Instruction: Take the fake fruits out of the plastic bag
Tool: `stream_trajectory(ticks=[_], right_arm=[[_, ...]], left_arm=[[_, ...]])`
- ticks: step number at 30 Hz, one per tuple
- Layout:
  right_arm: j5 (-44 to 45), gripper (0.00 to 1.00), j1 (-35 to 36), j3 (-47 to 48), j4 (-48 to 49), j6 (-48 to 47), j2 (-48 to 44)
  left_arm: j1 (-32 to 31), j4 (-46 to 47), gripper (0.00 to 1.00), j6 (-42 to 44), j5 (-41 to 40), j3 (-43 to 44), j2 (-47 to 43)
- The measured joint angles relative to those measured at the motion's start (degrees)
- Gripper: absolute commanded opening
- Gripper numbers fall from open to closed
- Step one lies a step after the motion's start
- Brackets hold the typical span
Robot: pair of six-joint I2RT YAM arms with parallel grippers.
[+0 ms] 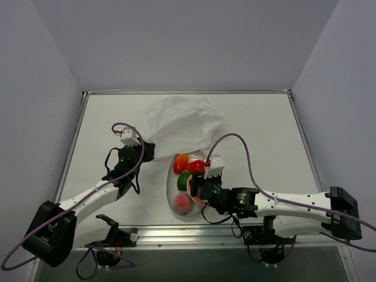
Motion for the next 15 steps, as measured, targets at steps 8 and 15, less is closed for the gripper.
stream_trajectory(ticks=[8,15], right_arm=[[-0.70,0.60,0.00,0.74,-2.12,-1.70,-2.34],[7.39,1.00,0.00,8.09,-2.80,-8.15,-10.54]], left_arm=[[0.00,-0.50,0.10,-0.04,0.02,0.00,-0.15],[0.00,-6.86,0.94,-1.07,-1.81,1.11,-3.13]])
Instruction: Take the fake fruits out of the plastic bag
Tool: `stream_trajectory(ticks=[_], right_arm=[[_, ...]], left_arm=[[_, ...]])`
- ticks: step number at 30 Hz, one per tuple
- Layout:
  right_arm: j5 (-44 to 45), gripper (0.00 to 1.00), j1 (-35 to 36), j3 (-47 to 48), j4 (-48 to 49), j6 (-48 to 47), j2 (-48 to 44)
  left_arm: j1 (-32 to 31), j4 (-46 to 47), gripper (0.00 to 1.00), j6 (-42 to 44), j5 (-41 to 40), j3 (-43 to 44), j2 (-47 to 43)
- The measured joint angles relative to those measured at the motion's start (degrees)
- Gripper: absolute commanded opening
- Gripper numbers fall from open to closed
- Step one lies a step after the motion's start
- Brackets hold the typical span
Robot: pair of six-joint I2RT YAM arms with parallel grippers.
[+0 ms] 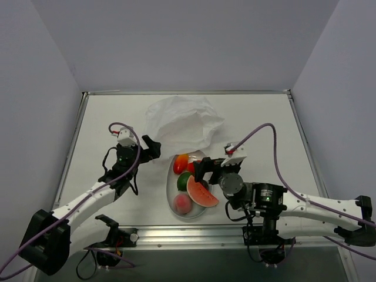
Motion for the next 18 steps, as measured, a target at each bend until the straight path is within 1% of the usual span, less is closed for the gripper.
stream_trajectory(ticks=[4,7,10,15,18], right_arm=[[6.38,1.00,0.00,1.70,0.35,-2.73,-5.49],[9.38,1.00,0.02,1.66,-0.15,-4.26,-10.84],[11.13,1.00,0.02,1.14,-0.55,-4.96,-18.32],[13.14,1.00,0.04,-1.31,-0.42,-5.22,-34.86],[14.34,1.00,0.04,-3.34,-0.17,-5.14,-41.75]], left_arm=[[-0.02,-9.29,0.94,-0.37,-1.70,3.21,-8.15],[-0.07,-16.94,0.94,-1.01,-3.80,8.33,-16.68],[-0.07,-24.83,0.94,-1.16,-6.21,14.49,-22.99],[-0.07,-40.11,0.94,0.35,-8.92,25.31,-28.13],[-0.07,-48.06,0.94,2.99,-8.76,29.92,-29.83]])
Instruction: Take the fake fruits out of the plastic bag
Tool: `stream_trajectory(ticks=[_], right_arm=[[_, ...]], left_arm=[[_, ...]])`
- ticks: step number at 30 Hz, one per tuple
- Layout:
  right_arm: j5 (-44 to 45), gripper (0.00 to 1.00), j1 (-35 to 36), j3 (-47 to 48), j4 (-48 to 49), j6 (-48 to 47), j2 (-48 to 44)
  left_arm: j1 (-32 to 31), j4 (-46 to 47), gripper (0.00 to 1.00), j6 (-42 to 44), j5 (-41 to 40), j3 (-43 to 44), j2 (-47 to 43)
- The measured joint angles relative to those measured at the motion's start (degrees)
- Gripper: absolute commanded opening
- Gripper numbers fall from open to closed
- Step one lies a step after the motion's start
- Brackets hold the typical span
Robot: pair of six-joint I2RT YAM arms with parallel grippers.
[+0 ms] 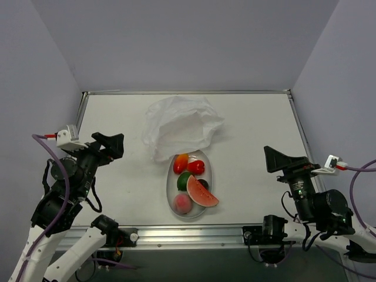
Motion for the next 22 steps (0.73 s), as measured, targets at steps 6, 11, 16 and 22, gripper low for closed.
stream_trajectory(ticks=[6,11,16,22], right_arm=[[3.41,1.00,0.00,-2.56,-1.05,0.31,-0.09],[5.79,1.00,0.00,-2.78,-2.38,0.59,1.73],[7.61,1.00,0.00,-5.60,-3.45,2.84,1.27],[9.81,1.00,0.00,-9.40,-5.46,6.29,0.44]], left_arm=[[0.00,-12.70,0.94,6.27,0.92,3.41,-4.28],[0.00,-18.01,0.94,10.05,0.87,5.03,-9.33],[0.00,-20.48,0.94,11.96,0.85,3.65,-14.16],[0.00,-21.68,0.94,14.10,0.94,-0.68,-18.25]])
